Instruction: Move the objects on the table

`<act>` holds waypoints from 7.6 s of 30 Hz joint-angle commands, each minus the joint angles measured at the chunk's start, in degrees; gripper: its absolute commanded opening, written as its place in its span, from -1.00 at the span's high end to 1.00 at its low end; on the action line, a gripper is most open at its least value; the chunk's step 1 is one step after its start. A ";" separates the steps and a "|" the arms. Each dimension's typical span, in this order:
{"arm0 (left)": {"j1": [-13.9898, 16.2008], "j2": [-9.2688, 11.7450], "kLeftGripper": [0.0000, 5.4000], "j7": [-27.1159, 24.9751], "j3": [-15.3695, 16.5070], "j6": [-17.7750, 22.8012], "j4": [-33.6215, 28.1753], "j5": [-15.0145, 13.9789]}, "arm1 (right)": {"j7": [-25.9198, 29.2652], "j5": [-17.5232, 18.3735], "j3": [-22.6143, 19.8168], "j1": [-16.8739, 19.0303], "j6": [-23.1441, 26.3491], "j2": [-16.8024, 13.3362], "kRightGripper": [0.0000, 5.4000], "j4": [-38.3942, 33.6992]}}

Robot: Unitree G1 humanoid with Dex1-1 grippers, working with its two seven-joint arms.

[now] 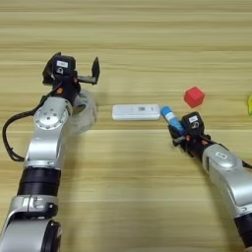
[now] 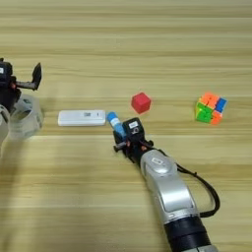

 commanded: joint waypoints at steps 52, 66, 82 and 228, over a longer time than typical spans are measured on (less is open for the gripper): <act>-0.05 -0.88 -1.00 -0.33 -0.28 -1.40 1.77 -0.18 | -6.27 0.23 -14.53 -4.55 -3.18 -6.97 0.48 7.59; -0.01 -0.81 -1.00 -0.48 -0.07 -1.47 1.88 -0.19 | -6.23 0.47 -14.42 -5.32 -4.50 -6.73 0.11 10.04; -0.21 -0.81 -1.00 -0.62 -0.08 -1.62 2.28 -0.18 | -4.67 2.80 -14.19 -4.71 -7.02 -5.70 -0.61 5.77; -29.34 -18.12 -1.00 -22.10 -14.79 -18.27 58.73 7.61 | -8.64 -15.18 -2.25 -39.68 -33.95 -11.07 -0.99 65.97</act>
